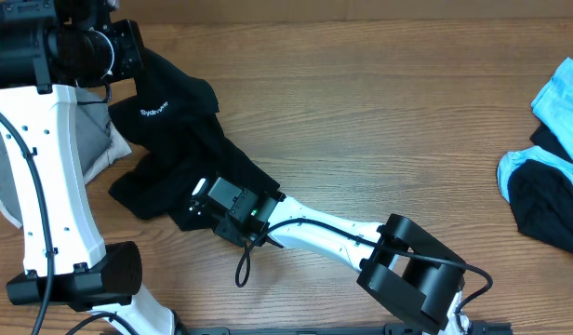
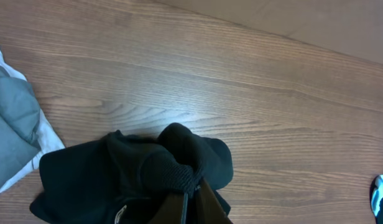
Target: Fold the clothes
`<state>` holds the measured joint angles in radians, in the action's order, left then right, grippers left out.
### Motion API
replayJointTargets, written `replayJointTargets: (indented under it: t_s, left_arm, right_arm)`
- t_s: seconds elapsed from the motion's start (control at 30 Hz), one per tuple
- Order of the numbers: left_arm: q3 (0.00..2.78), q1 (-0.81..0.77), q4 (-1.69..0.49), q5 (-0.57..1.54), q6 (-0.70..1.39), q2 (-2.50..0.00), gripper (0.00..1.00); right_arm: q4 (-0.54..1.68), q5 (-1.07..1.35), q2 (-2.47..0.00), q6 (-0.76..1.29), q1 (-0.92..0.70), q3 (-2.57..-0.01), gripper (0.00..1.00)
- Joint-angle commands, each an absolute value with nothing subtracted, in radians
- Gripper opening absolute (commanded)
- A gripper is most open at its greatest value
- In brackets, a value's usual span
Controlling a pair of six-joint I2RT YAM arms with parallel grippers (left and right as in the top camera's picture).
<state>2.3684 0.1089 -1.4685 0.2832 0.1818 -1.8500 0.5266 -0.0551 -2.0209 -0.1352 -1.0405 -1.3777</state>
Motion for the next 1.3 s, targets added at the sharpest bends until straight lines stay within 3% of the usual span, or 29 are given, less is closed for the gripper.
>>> replayJointTargets:
  t_s: [0.0, 0.37, 0.63, 0.87, 0.97, 1.27]
  left_arm:
    - [2.376, 0.106, -1.466, 0.278, 0.187, -1.839, 0.04]
    - [2.376, 0.106, -1.47, 0.278, 0.187, -1.839, 0.04]
    - [2.376, 0.106, -1.473, 0.278, 0.187, -1.839, 0.04]
    - [2.376, 0.102, -1.473, 0.278, 0.18, -1.839, 0.04]
    - [2.376, 0.104, -1.479, 0.278, 0.179, -1.839, 0.04]
    - [2.376, 0.104, -1.48, 0.277, 0.179, -1.839, 0.04]
  right_arm:
    - [0.516, -0.13, -2.026, -0.127, -1.037, -1.374, 0.49]
    - [0.506, -0.13, -2.074, -0.127, -1.037, -1.374, 0.47]
    - [0.503, -0.132, -2.08, -0.127, -1.036, -1.374, 0.29]
    - [0.498, -0.142, -2.08, -0.127, -1.032, -1.374, 0.24]
    - [0.494, -0.142, -2.08, -0.127, -1.023, -1.374, 0.04]
    - [0.521, -0.159, -2.075, -0.126, -1.019, -1.377, 0.04]
